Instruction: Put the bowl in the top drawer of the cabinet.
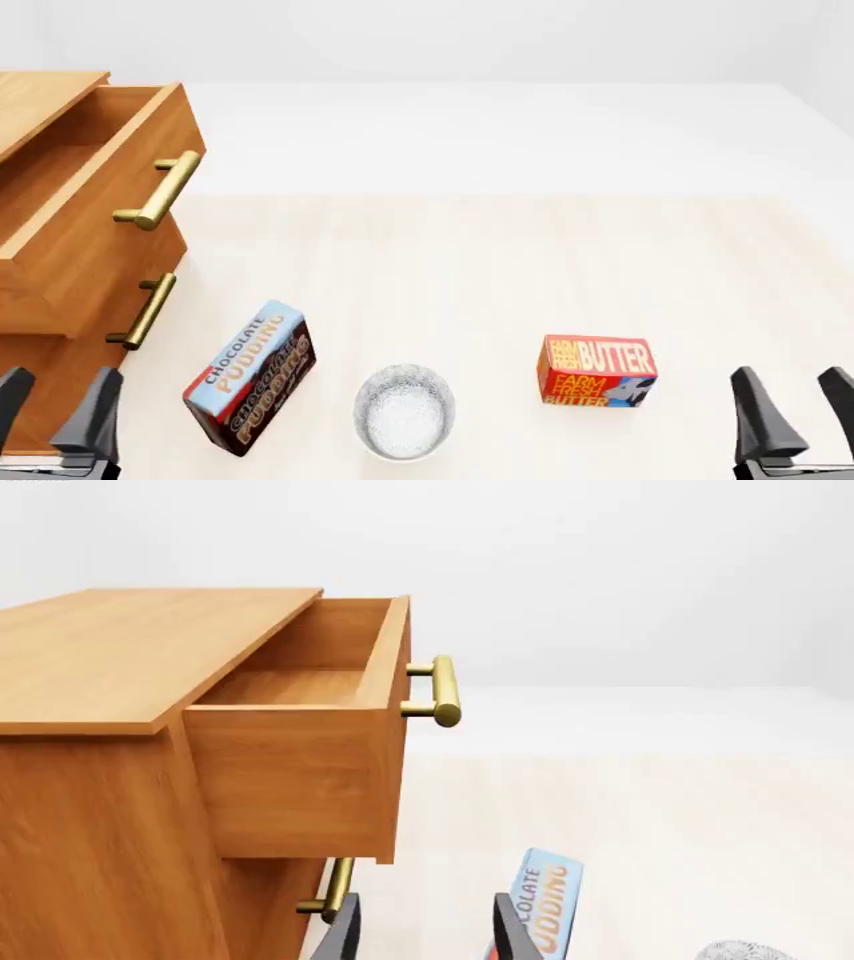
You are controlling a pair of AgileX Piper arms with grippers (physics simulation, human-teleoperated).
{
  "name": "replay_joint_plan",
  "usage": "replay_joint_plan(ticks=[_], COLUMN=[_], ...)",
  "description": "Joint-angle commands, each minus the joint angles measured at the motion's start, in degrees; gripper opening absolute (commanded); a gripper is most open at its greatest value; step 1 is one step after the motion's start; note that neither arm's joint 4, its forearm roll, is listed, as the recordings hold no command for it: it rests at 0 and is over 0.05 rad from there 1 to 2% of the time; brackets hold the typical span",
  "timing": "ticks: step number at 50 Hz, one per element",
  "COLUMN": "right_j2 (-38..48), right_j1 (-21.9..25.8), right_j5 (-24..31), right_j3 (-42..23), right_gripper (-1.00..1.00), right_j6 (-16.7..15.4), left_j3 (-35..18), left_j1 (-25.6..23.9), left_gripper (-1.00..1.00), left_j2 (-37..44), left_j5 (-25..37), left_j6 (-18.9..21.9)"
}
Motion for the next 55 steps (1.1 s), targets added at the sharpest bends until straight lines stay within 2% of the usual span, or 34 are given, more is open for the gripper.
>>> replay_joint_plan(ticks=[1,22,28,45,48,49,51,53,55], right_j2=[0.5,0.5,0.5,0.5,0.5,0.5,0.5,0.5,0.5], right_j1=[0.1,0.1,0.1,0.1,0.1,0.1,0.1,0.1,0.1], right_j5=[-0.1,-0.1,-0.1,-0.1,-0.1,-0.1,-0.1,-0.1,-0.1], right_j3=[-0.1,-0.1,-0.1,-0.1,-0.1,-0.1,-0.1,-0.1,-0.1], right_gripper=[1.00,1.00,1.00,1.00,1.00,1.00,1.00,1.00,1.00], right_j6=[0.8,0.8,0.8,0.8,0.8,0.8,0.8,0.8,0.8], left_j3=[-0.2,-1.1,-2.8,-9.4,-10.9,-11.5,-13.3,-14.7,-15.5], left_j1=[0.0,-0.6,-0.7,-2.2,-2.4,-1.7,-2.1,-1.8,-2.2], left_gripper=[1.00,1.00,1.00,1.00,1.00,1.00,1.00,1.00,1.00], left_j2=[0.2,-0.1,0.0,-0.1,-0.1,-0.1,-0.1,-0.1,-0.1], left_j5=[-0.1,0.1,0.5,3.4,4.6,4.8,4.7,5.8,6.0], left_j6=[0.4,1.5,1.7,3.4,2.8,1.3,2.6,1.5,2.4])
